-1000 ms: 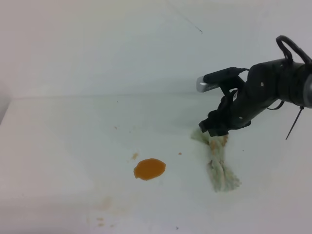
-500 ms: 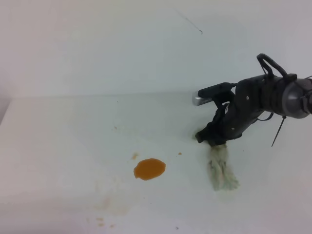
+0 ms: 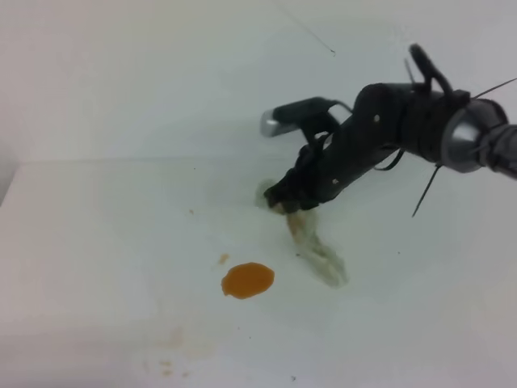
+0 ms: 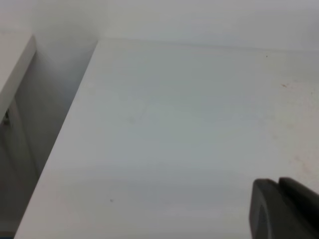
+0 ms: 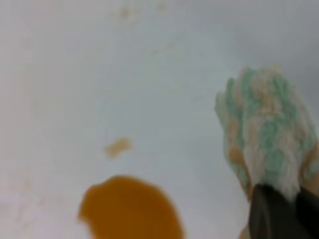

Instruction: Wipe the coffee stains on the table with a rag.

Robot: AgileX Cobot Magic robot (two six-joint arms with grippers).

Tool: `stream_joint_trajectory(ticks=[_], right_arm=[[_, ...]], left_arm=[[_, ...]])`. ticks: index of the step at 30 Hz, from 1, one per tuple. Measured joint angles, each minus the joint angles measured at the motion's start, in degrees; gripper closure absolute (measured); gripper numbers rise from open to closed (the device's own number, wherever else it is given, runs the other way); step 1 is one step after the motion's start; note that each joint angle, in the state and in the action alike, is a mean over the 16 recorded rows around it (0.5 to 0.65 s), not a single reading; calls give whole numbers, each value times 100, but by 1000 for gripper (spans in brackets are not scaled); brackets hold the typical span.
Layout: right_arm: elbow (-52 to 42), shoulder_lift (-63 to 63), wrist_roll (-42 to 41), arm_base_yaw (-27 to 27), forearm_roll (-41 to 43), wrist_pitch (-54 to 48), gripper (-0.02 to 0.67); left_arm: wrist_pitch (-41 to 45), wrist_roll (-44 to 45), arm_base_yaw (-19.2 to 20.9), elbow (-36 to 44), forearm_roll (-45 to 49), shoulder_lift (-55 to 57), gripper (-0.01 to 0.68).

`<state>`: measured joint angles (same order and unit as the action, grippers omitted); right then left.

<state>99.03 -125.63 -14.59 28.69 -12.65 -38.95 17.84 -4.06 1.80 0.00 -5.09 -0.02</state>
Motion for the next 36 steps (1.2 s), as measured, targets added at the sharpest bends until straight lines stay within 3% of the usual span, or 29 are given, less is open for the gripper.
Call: stream_joint_trajectory(ticks=[9, 23, 36], right_arm=[[152, -367, -539, 398, -624, -387, 646], [152, -647, -1155, 572, -1886, -437, 647], [136, -625, -1208, 932, -1895, -282, 627]], left_arm=[[0, 0, 0, 0, 0, 0, 675], [0, 0, 0, 0, 0, -1, 675], [0, 0, 0, 0, 0, -1, 675]])
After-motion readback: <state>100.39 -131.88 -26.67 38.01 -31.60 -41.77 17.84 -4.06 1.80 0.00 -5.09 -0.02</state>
